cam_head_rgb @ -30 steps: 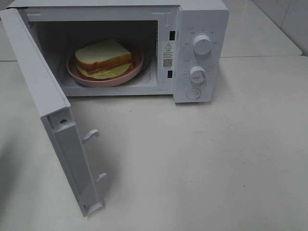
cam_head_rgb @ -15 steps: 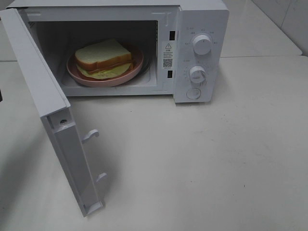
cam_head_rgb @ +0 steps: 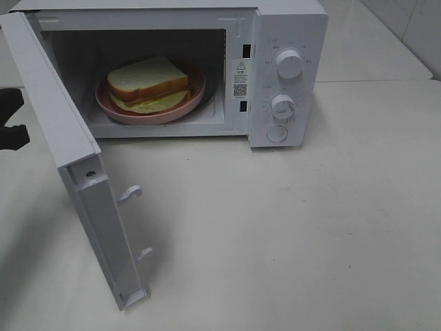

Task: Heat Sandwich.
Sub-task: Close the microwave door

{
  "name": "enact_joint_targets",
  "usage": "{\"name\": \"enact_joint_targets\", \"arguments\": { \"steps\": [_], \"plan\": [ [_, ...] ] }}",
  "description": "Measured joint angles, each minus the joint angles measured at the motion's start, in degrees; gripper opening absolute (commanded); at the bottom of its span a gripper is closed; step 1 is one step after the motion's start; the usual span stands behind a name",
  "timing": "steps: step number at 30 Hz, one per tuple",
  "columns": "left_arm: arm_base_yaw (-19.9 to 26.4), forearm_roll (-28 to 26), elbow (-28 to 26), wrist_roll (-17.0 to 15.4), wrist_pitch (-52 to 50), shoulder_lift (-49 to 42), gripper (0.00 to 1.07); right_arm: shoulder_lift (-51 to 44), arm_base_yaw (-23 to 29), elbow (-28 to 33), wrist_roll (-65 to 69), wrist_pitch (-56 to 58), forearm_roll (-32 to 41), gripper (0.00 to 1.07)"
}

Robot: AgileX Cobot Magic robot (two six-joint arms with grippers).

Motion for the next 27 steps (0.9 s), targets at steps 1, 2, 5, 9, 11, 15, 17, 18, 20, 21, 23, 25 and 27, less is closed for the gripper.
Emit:
{"name": "enact_joint_targets", "arguments": {
  "steps": [1,2,5,9,11,15,17,18,20,21,23,25,27],
  "plan": [
    [-0.29,0.0,-0.34,-0.29,-0.17,0.34,0.0,0.0,0.0,0.0,0.0,0.0,0.0,0.75],
    [-0.8,0.0,-0.57,-0.46,-0.17,0.52,0.0,0.0,0.0,0.0,0.0,0.0,0.0,0.75],
    [-2.64,-1.38,-1.2,-0.4,-0.17,1.26,0.0,0.0,0.0,0.0,0.0,0.0,0.0,0.75],
    [-6.82,-1.95,-2.98,1.2,-0.46,2.86,0.0,0.0,0.0,0.0,0.0,0.0,0.0,0.75],
    [-7.91,-2.23,-3.67,1.55,-0.69,3.61,0.0,0.0,0.0,0.0,0.0,0.0,0.0,0.75],
    [-9.51,-2.98,-5.1,1.55,-0.74,4.7,0.0,0.0,0.0,0.0,0.0,0.0,0.0,0.75],
    [-11.4,-4.3,-6.7,1.55,-0.86,5.79,0.0,0.0,0.0,0.0,0.0,0.0,0.0,0.75],
    [-12.15,-4.93,-7.16,1.55,-0.86,6.25,0.0,0.0,0.0,0.0,0.0,0.0,0.0,0.75],
    [-13.52,-6.42,-8.25,1.55,-0.92,7.22,0.0,0.0,0.0,0.0,0.0,0.0,0.0,0.75],
    [-14.09,-6.99,-8.82,1.6,-1.03,7.62,0.0,0.0,0.0,0.0,0.0,0.0,0.0,0.75],
    [-15.3,-8.37,-9.85,2.01,-1.09,8.59,0.0,0.0,0.0,0.0,0.0,0.0,0.0,0.75],
    [-16.79,-9.63,-10.94,2.69,-1.09,9.68,0.0,0.0,0.0,0.0,0.0,0.0,0.0,0.75],
    [-18.28,-10.66,-12.03,2.98,-1.09,10.77,0.0,0.0,0.0,0.0,0.0,0.0,0.0,0.75]
  ]
}}
